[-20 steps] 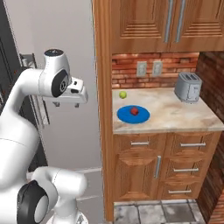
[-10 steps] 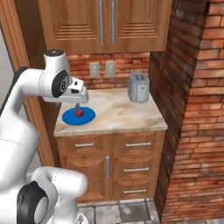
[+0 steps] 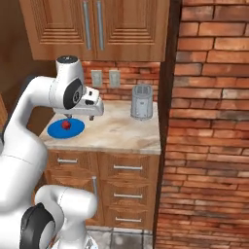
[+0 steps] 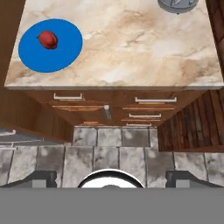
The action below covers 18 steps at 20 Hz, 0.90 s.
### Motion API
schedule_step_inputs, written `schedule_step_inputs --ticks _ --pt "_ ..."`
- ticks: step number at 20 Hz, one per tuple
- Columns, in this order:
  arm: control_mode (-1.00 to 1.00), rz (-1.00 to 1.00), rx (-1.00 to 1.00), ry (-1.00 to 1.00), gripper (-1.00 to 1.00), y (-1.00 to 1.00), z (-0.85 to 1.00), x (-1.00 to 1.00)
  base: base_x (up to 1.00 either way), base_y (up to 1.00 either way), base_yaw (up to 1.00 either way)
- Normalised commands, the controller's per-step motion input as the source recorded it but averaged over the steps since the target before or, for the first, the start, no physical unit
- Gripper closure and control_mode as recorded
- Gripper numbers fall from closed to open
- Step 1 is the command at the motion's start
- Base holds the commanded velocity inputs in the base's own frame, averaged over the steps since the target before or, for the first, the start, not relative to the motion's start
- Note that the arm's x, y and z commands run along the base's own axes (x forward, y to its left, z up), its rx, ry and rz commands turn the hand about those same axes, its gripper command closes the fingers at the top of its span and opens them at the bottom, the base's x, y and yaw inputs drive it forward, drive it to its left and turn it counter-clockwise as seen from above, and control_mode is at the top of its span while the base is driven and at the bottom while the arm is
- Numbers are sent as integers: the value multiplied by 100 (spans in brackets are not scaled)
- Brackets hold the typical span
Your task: Pick the bell pepper from the counter and place it in the microwave.
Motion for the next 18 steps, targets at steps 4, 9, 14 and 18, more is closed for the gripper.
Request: schedule_step_inputs --ticks 4,9,14,18 --pt "100 0 0 0 -100 0 0 0 63 -27 39" --pt "100 0 0 0 -100 0 0 0 98 3 27" --pt "100 0 0 0 -100 0 0 0 62 3 22" --pt "100 0 0 0 -100 0 0 0 -10 0 21"
